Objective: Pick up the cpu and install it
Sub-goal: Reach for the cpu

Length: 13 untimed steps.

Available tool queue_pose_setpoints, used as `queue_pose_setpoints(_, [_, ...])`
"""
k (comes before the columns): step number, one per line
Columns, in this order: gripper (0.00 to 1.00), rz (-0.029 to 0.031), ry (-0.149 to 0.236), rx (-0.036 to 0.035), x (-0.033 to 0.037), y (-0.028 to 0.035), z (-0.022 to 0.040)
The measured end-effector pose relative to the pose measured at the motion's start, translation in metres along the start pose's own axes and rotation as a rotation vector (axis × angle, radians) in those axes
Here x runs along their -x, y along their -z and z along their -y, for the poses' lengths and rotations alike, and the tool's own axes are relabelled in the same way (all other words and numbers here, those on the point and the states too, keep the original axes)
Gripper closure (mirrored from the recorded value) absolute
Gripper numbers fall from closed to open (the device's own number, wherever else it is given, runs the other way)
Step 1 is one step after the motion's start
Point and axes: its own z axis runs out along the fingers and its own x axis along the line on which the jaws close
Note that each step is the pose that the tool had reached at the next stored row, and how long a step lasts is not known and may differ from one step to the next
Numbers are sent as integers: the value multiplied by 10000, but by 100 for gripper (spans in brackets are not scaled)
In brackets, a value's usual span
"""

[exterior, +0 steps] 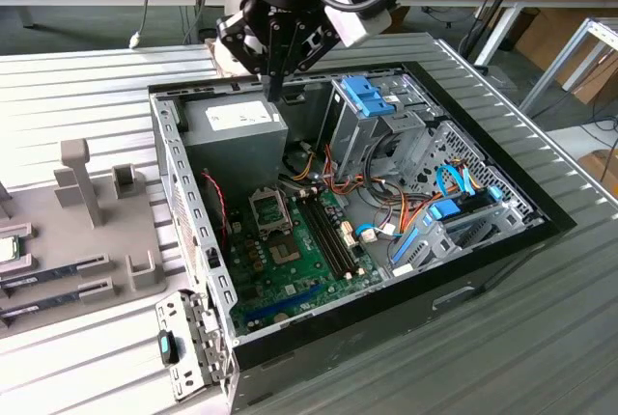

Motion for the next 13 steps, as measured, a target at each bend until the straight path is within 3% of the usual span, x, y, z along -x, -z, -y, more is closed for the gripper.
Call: queue_pose_setpoints(13, [89,0,-1,0,-31,1,2])
